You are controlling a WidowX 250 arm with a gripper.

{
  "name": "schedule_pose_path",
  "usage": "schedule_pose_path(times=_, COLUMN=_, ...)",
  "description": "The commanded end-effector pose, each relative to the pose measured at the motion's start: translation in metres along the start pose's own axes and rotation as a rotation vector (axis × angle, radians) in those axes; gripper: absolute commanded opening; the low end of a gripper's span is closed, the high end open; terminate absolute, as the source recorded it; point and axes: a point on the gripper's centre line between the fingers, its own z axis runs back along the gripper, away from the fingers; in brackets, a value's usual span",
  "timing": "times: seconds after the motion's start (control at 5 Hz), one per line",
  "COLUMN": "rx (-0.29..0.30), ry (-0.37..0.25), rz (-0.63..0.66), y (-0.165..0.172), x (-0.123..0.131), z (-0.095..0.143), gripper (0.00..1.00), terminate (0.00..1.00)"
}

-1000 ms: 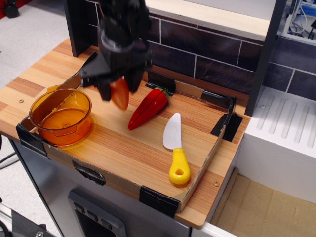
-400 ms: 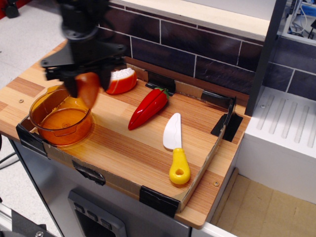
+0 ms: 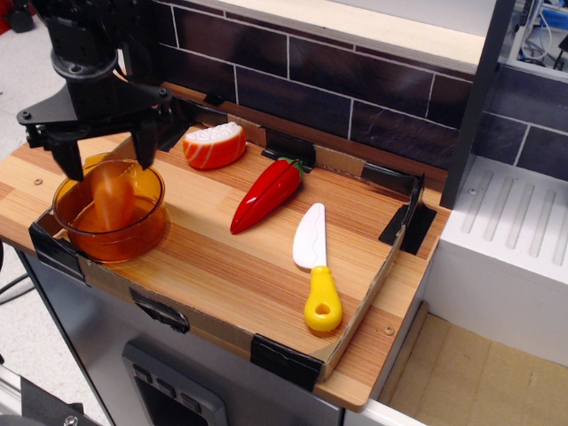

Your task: Put carrot in pot

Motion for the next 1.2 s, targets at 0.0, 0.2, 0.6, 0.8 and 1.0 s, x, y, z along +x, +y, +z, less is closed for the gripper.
schedule_pose_path(times=0.0, rx=-0.010, ry=0.005, rz=-0.043, y=-0.006, x=0.011, z=0.019, gripper=1.00, terminate=0.00)
schedule_pose_path(times=0.2, rx=-0.021, ry=0.003, rz=-0.072, y=-0.017, x=0.012, z=0.044, gripper=1.00, terminate=0.00)
schedule_pose_path(times=0.6, rx=-0.050, ry=0.034, rz=-0.102, y=-0.029, x=0.013, z=0.062, gripper=1.00, terminate=0.00)
schedule_pose_path(times=0.8, rx=-0.050, ry=0.034, rz=-0.102, y=-0.029, x=0.013, z=0.062, gripper=1.00, terminate=0.00)
schedule_pose_path(times=1.0, rx=-0.050, ry=0.034, rz=-0.102, y=-0.029, x=0.013, z=0.062, gripper=1.00, terminate=1.00)
